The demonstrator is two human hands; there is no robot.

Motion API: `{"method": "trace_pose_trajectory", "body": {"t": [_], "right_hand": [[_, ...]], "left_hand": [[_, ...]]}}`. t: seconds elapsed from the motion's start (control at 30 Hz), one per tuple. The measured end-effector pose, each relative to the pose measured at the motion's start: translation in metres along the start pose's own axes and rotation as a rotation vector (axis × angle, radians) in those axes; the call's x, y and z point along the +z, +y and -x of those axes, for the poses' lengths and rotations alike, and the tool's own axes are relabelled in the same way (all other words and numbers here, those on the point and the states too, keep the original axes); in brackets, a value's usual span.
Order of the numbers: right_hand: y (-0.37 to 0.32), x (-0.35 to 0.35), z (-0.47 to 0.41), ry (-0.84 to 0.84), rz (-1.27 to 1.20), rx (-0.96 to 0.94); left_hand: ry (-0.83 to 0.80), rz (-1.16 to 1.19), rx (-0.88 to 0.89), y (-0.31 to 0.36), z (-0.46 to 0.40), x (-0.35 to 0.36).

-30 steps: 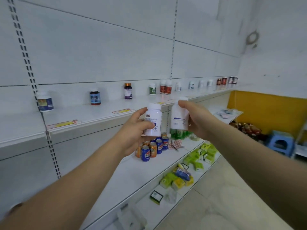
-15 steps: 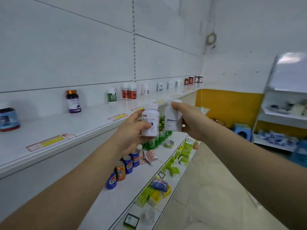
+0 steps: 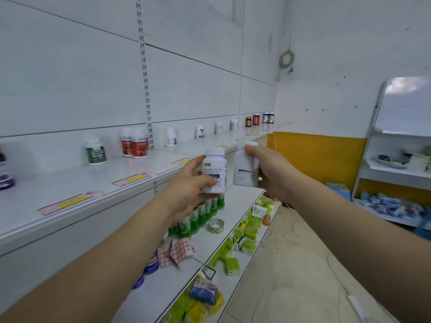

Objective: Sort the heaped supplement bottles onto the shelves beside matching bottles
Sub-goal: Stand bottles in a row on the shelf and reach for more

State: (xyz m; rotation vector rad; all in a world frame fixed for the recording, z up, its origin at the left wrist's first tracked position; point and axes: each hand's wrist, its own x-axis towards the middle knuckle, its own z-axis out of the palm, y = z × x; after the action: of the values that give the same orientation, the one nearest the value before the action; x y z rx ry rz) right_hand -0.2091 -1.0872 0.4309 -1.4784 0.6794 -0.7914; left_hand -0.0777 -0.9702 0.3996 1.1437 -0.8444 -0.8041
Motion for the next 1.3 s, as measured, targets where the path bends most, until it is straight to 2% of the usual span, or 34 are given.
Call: {"method": "trace_pose_trajectory", "body": {"t": [0.17,0.3,0.6,0.83,1.03,1.3], "right_hand": [[-0.003,-0.088,-0.073,0.008,0.076,-0.009],[-0.005,-0.133,-0.132,-0.025,0.1,-0.019],[0.014,-0.154,-0.27,-0.121,0.06,-0.049],[0.011,-0.135,-0.384,-0.222,0.087,-0.127],[0.002,-0.074,-0.461,-0.417,0.06,-0.189],[0.028,0.049,-0.534,-0.803,0.183,-0.207]], "left_hand": [[0.037,-0.003,0.001,-0.024,-0.085,0.07],[0.067,0.0,0.003,-0.037,-0.143,0.105],[0.161,-0.099,0.064,-0.052,-0.271,0.11],[0.251,-0.176,0.138,-0.047,-0.372,0.082],[0.478,-0.404,0.134,-0.027,-0.403,0.038],[0.854,-0.793,-0.054,-0.033,-0.397,-0.039]]}}
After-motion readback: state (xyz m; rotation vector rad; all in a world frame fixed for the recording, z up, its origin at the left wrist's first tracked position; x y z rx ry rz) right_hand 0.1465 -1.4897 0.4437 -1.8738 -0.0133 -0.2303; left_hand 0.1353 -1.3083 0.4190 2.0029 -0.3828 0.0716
